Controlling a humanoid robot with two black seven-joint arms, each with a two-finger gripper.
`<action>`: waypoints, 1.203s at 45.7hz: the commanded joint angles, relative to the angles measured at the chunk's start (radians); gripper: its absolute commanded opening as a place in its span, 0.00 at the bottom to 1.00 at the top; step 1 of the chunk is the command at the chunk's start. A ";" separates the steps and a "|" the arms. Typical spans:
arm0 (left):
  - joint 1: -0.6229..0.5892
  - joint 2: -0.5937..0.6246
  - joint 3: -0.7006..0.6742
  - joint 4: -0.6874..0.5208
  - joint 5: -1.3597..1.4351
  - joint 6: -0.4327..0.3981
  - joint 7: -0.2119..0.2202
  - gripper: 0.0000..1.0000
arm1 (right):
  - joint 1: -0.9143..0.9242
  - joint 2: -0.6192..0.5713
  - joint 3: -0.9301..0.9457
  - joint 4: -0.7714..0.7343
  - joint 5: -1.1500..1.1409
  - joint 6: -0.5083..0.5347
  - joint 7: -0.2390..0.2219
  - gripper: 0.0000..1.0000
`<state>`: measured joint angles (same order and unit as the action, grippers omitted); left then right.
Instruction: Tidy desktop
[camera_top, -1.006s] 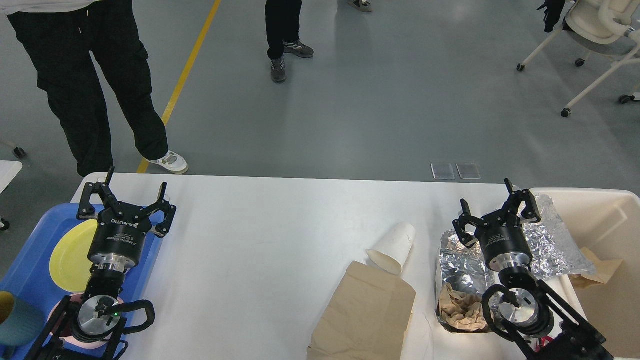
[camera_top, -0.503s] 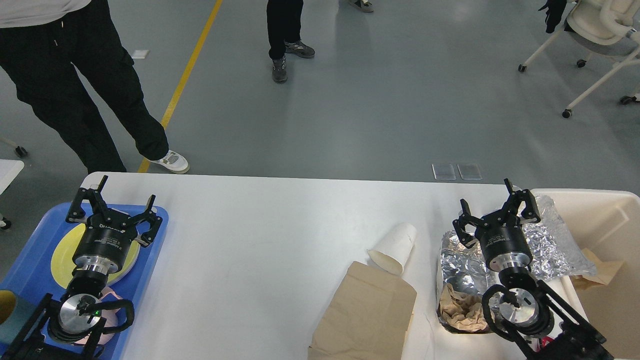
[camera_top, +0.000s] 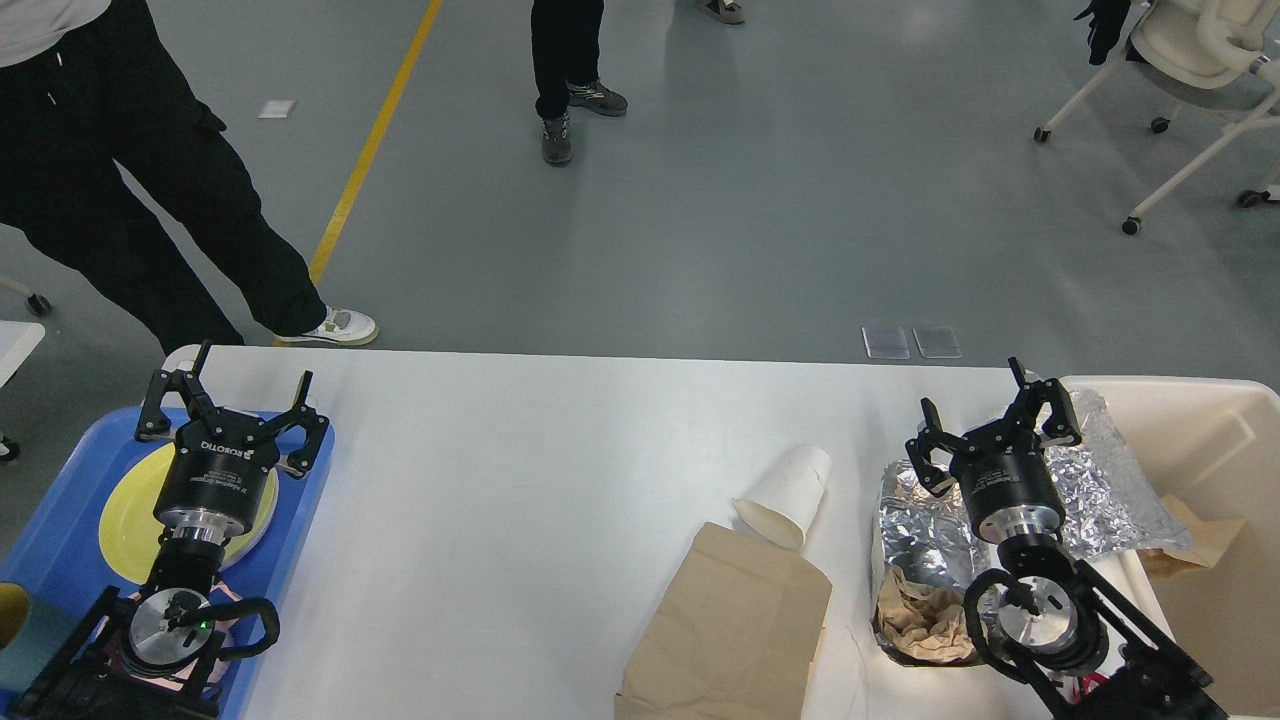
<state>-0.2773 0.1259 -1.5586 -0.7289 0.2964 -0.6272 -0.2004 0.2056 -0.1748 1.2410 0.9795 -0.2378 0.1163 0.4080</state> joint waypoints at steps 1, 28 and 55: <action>0.000 0.001 0.000 0.000 0.000 -0.002 0.004 0.96 | 0.000 0.000 0.000 0.001 0.000 0.000 0.000 1.00; 0.000 0.001 0.000 0.000 0.000 -0.002 0.004 0.96 | 0.000 0.000 0.000 0.001 0.000 0.000 0.000 1.00; 0.000 0.001 0.000 0.002 0.000 -0.008 0.004 0.96 | 0.048 -0.146 0.038 -0.015 0.049 -0.001 -0.006 1.00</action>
<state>-0.2777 0.1274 -1.5585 -0.7271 0.2956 -0.6340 -0.1958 0.2480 -0.3051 1.2736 0.9732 -0.1987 0.1170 0.3998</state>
